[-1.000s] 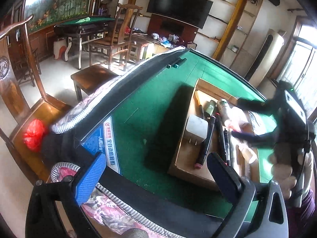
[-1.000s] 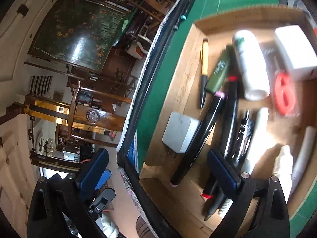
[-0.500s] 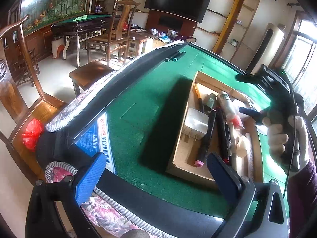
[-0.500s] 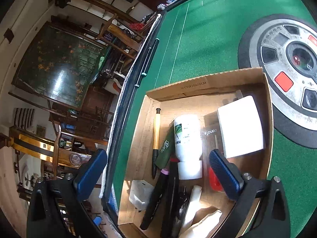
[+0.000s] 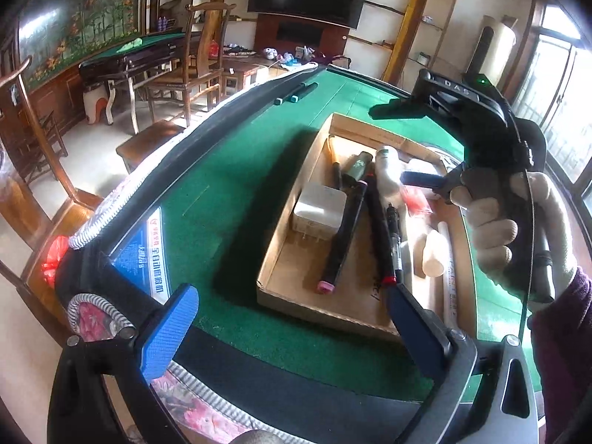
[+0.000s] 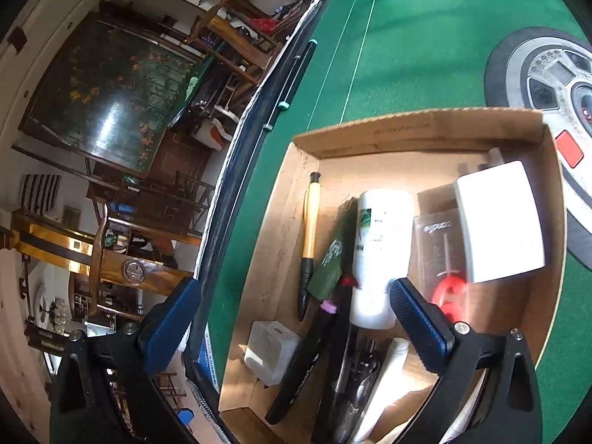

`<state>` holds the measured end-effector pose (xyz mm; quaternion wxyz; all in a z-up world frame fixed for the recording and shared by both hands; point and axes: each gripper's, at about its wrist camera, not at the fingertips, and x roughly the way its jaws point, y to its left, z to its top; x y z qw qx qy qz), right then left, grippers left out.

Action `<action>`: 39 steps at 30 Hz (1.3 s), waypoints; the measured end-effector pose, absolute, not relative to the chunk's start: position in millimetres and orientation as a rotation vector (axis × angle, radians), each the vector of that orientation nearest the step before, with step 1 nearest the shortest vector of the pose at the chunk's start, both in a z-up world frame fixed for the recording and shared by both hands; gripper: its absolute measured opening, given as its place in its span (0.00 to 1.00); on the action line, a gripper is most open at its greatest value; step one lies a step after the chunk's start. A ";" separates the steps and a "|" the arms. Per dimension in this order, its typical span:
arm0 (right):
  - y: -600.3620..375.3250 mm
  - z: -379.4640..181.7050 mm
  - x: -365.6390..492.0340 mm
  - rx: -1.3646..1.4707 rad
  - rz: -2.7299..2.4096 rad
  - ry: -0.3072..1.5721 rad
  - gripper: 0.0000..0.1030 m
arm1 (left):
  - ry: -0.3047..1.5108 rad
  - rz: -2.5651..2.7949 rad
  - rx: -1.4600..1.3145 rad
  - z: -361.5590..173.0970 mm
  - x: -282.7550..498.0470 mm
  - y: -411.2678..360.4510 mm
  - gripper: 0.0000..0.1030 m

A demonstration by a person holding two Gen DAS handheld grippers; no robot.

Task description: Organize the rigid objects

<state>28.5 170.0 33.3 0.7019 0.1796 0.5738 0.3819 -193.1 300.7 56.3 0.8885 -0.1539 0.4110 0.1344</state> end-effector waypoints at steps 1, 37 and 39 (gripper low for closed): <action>167.3 36.3 26.4 0.414 0.878 1.263 1.00 | 0.849 0.284 -0.304 58.0 -193.4 297.1 0.99; -6.0 56.3 -146.3 -0.169 0.306 0.682 0.99 | 0.931 0.248 -0.099 56.5 -154.4 173.5 0.99; -2.2 54.5 -147.0 -0.180 0.304 0.683 0.99 | 0.932 0.252 -0.101 54.9 -154.3 177.1 0.99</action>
